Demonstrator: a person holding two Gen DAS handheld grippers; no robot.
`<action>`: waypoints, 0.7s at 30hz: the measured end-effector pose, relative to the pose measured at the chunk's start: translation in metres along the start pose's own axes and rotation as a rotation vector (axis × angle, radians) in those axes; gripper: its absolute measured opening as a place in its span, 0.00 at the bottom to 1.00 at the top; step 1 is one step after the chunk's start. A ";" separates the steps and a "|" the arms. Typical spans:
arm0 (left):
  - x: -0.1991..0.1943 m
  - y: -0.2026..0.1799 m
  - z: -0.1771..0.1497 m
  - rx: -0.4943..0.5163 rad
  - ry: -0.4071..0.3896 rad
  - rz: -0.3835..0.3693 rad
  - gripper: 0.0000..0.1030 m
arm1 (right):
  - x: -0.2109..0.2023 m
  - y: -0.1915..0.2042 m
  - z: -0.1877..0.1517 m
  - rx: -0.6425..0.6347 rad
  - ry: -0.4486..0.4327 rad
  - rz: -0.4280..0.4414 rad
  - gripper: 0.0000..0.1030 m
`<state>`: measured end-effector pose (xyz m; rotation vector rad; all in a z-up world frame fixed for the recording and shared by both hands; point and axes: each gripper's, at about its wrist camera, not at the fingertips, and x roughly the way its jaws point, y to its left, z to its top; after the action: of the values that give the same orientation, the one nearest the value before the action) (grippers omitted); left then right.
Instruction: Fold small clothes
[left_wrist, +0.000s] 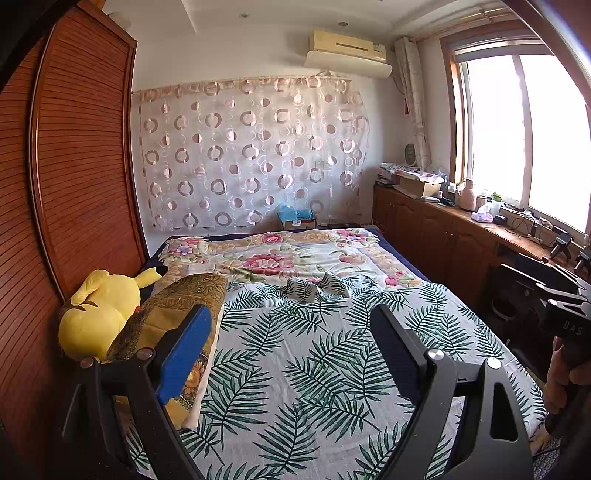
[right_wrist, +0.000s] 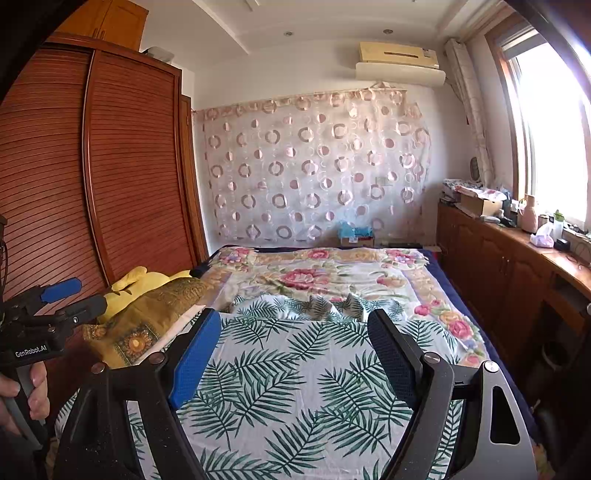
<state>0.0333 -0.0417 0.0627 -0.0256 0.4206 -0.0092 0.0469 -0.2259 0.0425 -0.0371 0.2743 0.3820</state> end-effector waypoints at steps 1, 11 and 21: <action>0.000 0.000 0.000 0.000 0.000 0.000 0.86 | 0.000 0.000 0.000 0.000 0.000 0.000 0.81; 0.000 -0.001 -0.001 0.001 -0.001 0.000 0.86 | 0.000 -0.001 0.000 0.001 0.000 -0.002 0.81; 0.000 -0.001 -0.002 0.002 -0.002 0.000 0.86 | 0.000 -0.001 0.000 0.001 0.000 -0.006 0.81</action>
<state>0.0327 -0.0431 0.0613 -0.0240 0.4181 -0.0095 0.0470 -0.2270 0.0421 -0.0371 0.2744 0.3756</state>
